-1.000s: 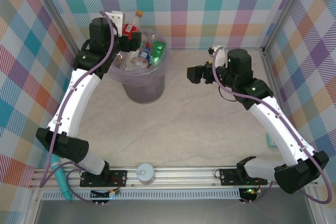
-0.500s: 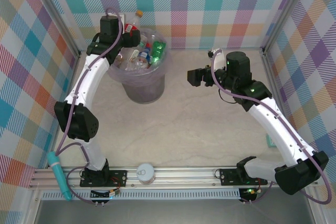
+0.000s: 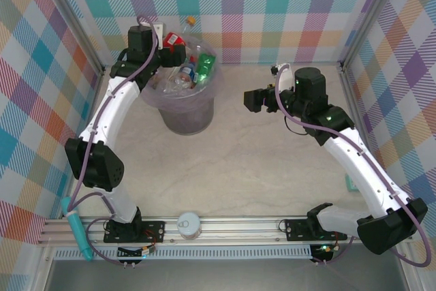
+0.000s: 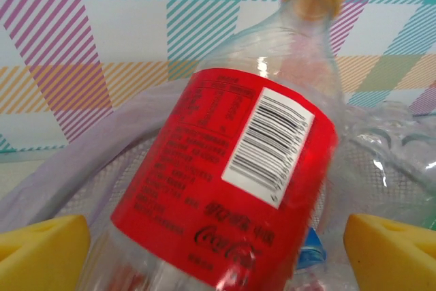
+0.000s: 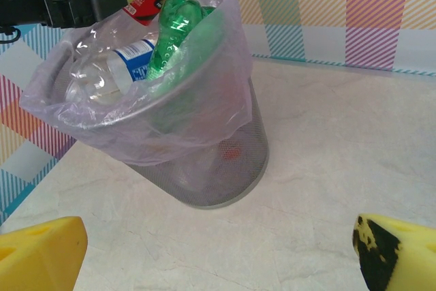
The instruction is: Put the plastic bottles in the bin
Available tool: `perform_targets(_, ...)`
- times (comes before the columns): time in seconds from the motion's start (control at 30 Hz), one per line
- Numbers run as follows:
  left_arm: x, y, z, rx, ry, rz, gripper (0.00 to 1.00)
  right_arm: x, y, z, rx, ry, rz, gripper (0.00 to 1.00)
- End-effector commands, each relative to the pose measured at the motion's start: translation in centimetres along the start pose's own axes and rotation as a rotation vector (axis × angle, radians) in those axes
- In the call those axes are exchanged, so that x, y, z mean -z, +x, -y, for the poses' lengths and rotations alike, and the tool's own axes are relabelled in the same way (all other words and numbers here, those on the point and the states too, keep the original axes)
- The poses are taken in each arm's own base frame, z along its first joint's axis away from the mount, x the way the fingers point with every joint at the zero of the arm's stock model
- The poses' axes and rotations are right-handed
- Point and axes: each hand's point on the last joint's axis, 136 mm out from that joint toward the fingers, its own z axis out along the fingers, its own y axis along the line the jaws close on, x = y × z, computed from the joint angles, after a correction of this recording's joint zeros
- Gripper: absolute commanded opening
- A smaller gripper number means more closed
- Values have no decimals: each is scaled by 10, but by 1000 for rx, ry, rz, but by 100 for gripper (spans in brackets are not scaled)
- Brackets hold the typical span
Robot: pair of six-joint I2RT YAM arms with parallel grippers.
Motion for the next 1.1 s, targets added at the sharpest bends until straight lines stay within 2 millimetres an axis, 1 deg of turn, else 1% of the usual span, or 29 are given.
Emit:
perform_targets(0.0, 17, -9, -3, -18, -25, 18, 100, 2, -6, -2, -11, -13, 20, 100)
perform_targets(0.07, 23, -21, -7, -14, -36, 49, 100, 3, -6, -1, -11, -5, 24, 100)
perform_targets(0.17, 38, -45, -13, -10, -48, 112, 100, 4, -9, 3, -6, 22, 33, 99)
perform_targets(0.27, 65, -75, -14, -19, -48, 205, 100, 3, -8, 16, 7, 93, 39, 99)
perform_targets(0.3, 76, -84, -16, -21, -50, 237, 100, 3, -7, 25, 6, 129, 38, 99)
perform_targets(0.33, 91, -93, -18, -17, -55, 274, 100, 2, -6, 34, -1, 164, 35, 99)
perform_targets(0.37, 104, -99, -23, -10, -64, 301, 100, 2, -5, 43, -9, 197, 33, 99)
perform_targets(0.43, 130, -105, -40, 6, -120, 347, 100, 6, -3, 67, -30, 294, 39, 99)
perform_targets(0.47, 139, -101, -52, 25, -161, 350, 100, 8, -2, 78, -36, 336, 40, 99)
perform_targets(0.5, 148, -95, -70, 57, -216, 348, 100, 11, 2, 91, -42, 386, 37, 99)
perform_targets(0.57, 161, -71, -104, 136, -310, 336, 100, 14, 11, 116, -43, 476, 21, 99)
perform_targets(0.6, 168, -55, -122, 184, -362, 337, 100, 16, 18, 130, -47, 524, 9, 99)
perform_targets(0.67, 180, -17, -156, 266, -462, 336, 100, 16, 35, 153, -62, 593, -23, 99)
perform_targets(0.7, 183, 6, -170, 300, -513, 312, 100, 16, 43, 162, -61, 618, -31, 99)
perform_targets(0.73, 188, 22, -180, 331, -555, 321, 100, 15, 53, 173, -58, 651, -43, 99)
perform_targets(0.77, 189, 45, -191, 353, -595, 304, 100, 14, 62, 181, -57, 678, -54, 99)
perform_targets(0.87, 189, 103, -211, 399, -704, 269, 100, 9, 93, 206, -31, 760, -89, 99)
perform_targets(0.9, 186, 118, -214, 406, -721, 260, 100, 7, 102, 212, -20, 776, -99, 99)
perform_targets(0.97, 175, 150, -218, 421, -733, 231, 100, 1, 121, 226, -10, 821, -107, 99)
perform_targets(1.07, 157, 183, -217, 436, -696, 218, 100, -12, 147, 239, 22, 829, -132, 99)
